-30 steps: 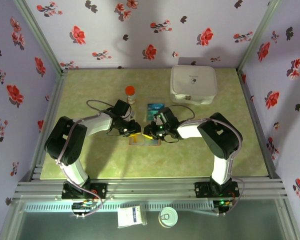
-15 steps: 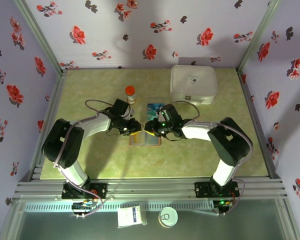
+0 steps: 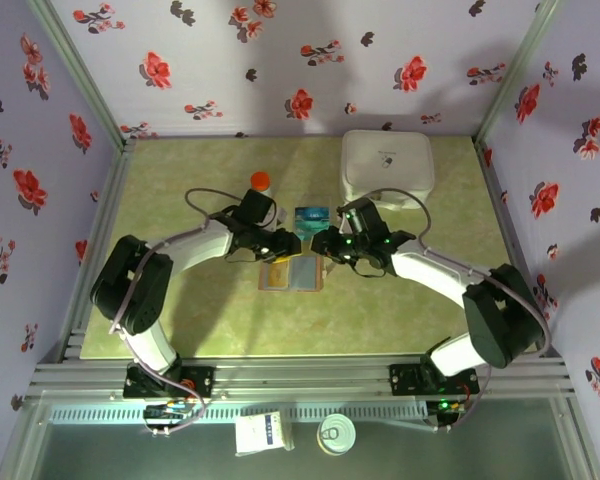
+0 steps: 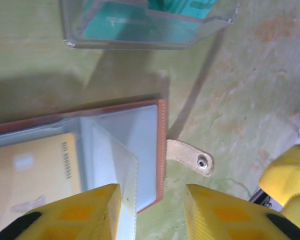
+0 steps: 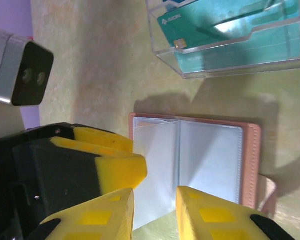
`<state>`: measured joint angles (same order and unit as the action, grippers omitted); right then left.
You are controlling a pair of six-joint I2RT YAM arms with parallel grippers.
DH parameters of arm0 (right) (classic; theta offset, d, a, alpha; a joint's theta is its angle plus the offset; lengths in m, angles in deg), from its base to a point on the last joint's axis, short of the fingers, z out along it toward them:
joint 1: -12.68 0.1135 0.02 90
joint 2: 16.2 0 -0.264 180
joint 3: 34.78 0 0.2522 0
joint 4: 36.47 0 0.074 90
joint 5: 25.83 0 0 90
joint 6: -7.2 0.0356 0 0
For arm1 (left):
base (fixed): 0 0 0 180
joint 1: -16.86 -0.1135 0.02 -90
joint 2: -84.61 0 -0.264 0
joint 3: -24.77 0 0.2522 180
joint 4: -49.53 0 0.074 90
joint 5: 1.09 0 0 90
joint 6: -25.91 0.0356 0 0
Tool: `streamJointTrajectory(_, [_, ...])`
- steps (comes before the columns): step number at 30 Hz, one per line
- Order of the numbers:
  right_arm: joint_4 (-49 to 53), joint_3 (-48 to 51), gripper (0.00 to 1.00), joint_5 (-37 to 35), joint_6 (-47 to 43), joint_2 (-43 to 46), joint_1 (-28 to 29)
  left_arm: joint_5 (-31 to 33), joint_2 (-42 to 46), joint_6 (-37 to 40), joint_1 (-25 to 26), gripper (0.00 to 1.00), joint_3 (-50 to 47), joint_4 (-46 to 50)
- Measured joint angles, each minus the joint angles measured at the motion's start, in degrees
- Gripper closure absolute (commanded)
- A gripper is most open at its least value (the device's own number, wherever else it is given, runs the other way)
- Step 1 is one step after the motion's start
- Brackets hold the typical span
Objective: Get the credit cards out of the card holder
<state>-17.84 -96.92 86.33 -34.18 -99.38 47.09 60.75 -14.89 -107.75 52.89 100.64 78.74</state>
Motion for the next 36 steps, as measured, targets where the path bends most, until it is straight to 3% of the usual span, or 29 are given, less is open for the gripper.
streamJointTrajectory(9, [5.6, 0.1, 0.69, -3.1, -2.2, 4.9, -1.0, -0.3, -8.7, -0.7, 4.5, 0.50, 7.0, 0.0])
streamJointTrajectory(21, [6.5, 2.4, 0.68, -4.1, -2.1, 6.1, -1.2, -0.6, -10.2, -0.3, 4.5, 0.47, 8.6, 1.5])
streamJointTrajectory(29, [4.2, 2.7, 0.71, -2.4, -1.0, 3.7, -1.0, -0.3, -5.6, 0.4, 1.9, 0.48, 5.5, 2.2])
streamJointTrajectory(36, [2.8, -1.0, 0.72, -0.5, -0.2, -4.1, 2.8, 0.3, 1.3, 1.2, -2.7, 0.54, -0.5, 2.1])
